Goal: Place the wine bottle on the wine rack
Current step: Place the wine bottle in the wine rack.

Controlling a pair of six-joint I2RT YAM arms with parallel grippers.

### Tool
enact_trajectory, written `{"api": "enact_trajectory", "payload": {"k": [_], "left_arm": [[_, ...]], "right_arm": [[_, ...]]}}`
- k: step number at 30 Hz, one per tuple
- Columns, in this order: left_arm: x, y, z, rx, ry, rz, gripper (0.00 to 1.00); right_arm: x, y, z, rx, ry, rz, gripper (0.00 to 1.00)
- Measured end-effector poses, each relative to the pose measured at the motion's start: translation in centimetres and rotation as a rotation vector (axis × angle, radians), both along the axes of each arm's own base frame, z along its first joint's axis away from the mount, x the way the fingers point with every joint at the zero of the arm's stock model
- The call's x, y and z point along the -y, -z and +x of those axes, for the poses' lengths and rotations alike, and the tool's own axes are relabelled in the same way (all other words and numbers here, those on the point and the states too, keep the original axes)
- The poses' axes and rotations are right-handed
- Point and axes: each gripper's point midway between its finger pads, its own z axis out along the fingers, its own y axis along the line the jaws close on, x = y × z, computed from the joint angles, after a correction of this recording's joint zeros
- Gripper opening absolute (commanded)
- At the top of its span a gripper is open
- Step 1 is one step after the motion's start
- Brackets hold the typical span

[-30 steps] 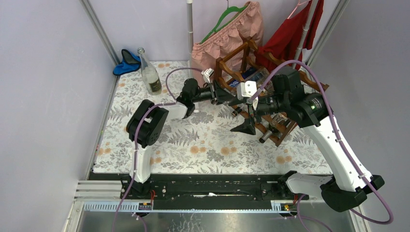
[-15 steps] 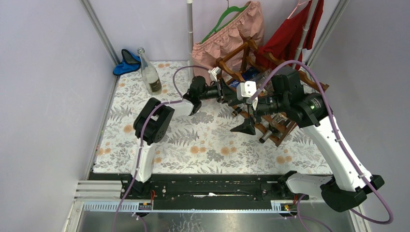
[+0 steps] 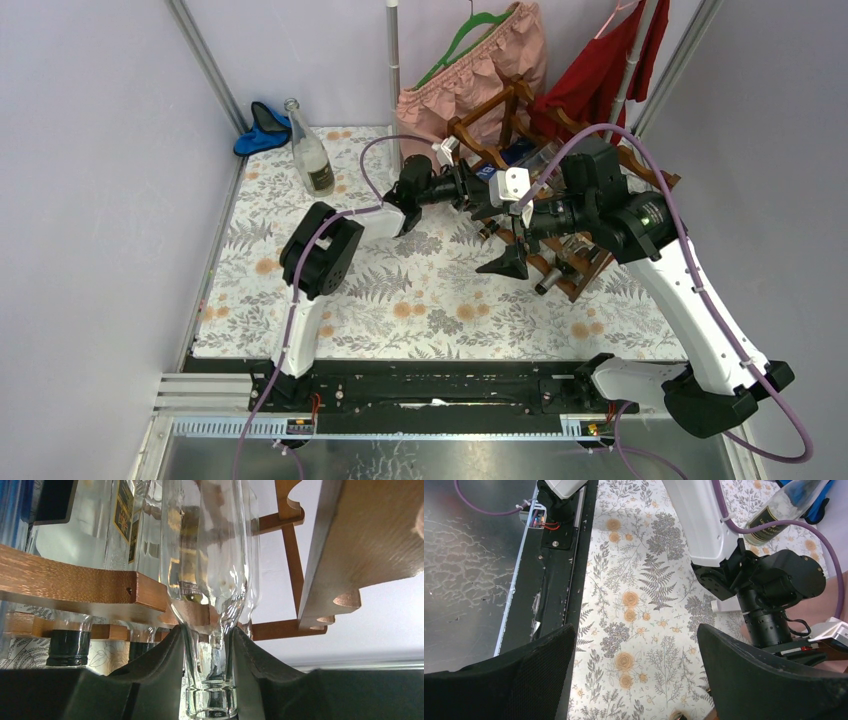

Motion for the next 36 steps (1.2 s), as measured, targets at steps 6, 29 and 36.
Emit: {"api": "enact_trajectory", "payload": {"k": [6, 29, 36], "left_arm": [[0.3, 0.0, 0.4, -0.006, -0.019, 0.011, 0.00], [0.6, 0.7, 0.0, 0.088, -0.039, 0.034, 0.00], [0.5, 0.6, -0.5, 0.097, -0.048, 0.029, 0.00]], "right_arm": [[-0.1, 0.0, 0.0, -0.005, -0.008, 0.004, 1.00], [-0.2, 0.5, 0.2, -0.009, -0.005, -0.001, 1.00], [-0.1, 0.5, 0.3, -0.009, -0.001, -0.001, 1.00]]}}
